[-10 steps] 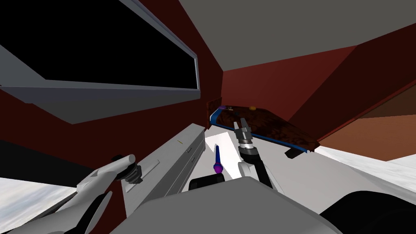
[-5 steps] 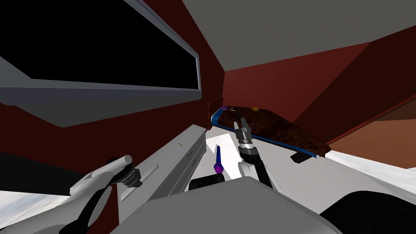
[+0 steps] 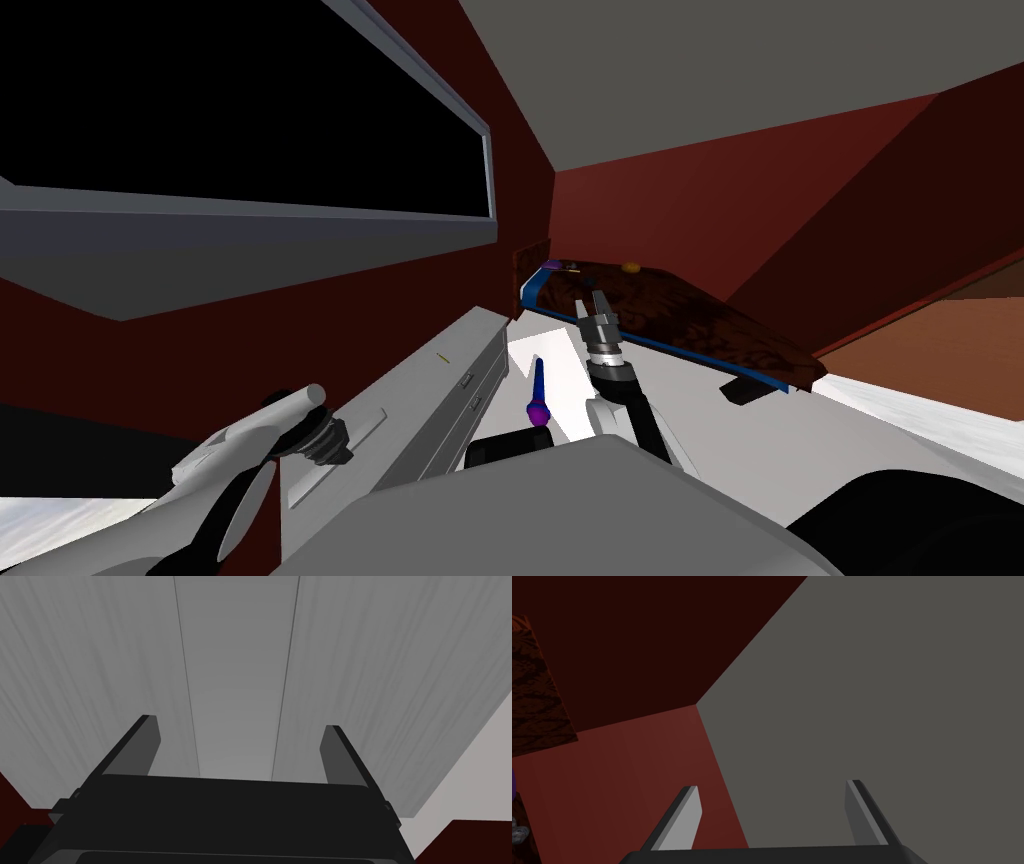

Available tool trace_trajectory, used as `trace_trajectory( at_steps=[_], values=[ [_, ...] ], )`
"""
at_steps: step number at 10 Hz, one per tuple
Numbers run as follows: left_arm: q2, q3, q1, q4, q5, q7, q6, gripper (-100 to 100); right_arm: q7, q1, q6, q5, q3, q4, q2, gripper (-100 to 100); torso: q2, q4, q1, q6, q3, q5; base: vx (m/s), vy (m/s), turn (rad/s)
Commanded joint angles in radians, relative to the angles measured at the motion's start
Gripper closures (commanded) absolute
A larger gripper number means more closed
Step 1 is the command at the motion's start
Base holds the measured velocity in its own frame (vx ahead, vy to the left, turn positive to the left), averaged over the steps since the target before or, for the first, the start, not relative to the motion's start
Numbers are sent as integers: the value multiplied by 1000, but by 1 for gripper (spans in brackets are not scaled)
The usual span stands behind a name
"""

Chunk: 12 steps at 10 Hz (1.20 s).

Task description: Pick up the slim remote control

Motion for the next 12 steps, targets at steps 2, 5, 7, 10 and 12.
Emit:
trace_trajectory(
  at_steps=[2,5,7,10,12],
  values=[
    [-6,-1,-8,37,-2,-11,-31,-100,0,0,0,0,0,0,0,0,0,0,0,0,0,0,9,18,6],
    [-19,-1,4,25,-5,-5,-38,-100,0,0,0,0,0,0,0,0,0,0,0,0,0,0,4,10,1],
    [-20,-1,4,25,-5,-5,-41,100,0,0,0,0,0,0,0,0,1,0,-1,0,0,0,0,0,0],
    [-20,-1,4,25,-5,-5,-41,100,0,0,0,0,0,0,0,0,1,0,-1,0,0,0,0,0,0],
    [7,0,-12,30,2,-11,-12,100,0,0,0,0,0,0,0,0,1,0,-1,0,0,0,-5,-13,-1]
  ],
)
